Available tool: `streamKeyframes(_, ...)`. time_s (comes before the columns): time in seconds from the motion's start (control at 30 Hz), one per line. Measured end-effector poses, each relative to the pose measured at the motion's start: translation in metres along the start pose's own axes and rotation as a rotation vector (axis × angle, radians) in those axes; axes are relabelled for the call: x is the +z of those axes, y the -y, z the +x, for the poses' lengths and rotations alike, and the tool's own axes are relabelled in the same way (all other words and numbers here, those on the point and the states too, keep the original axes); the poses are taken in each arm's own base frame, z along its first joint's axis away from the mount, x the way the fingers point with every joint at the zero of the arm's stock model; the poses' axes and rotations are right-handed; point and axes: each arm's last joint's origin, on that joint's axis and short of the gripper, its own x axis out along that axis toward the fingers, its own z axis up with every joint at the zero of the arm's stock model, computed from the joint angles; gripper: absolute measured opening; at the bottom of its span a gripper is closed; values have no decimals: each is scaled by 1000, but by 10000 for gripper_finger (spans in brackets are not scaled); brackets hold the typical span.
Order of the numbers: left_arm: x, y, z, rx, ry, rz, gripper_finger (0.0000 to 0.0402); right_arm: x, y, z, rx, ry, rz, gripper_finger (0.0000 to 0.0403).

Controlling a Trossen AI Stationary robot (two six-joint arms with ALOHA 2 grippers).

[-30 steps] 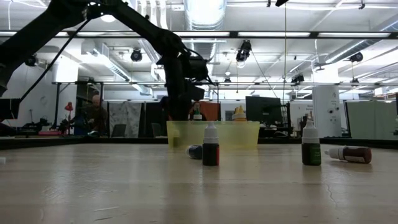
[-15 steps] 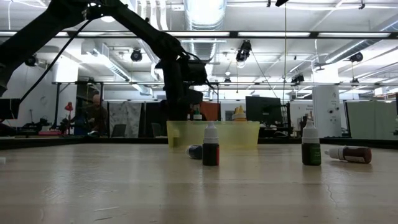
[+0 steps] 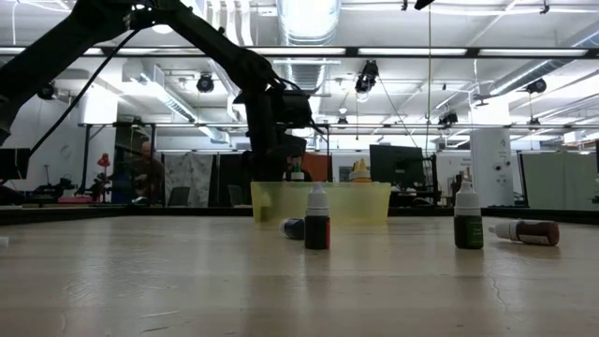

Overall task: Pick & Place food coloring
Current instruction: Put the small pink food coloring bottle into the yellow bin

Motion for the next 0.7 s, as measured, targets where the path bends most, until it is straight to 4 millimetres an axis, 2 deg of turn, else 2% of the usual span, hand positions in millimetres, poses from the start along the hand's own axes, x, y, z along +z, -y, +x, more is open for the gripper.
streamKeyframes(0.7, 0, 0, 0, -18, -3, 8, 58, 0, 0, 0, 0, 0, 0, 164)
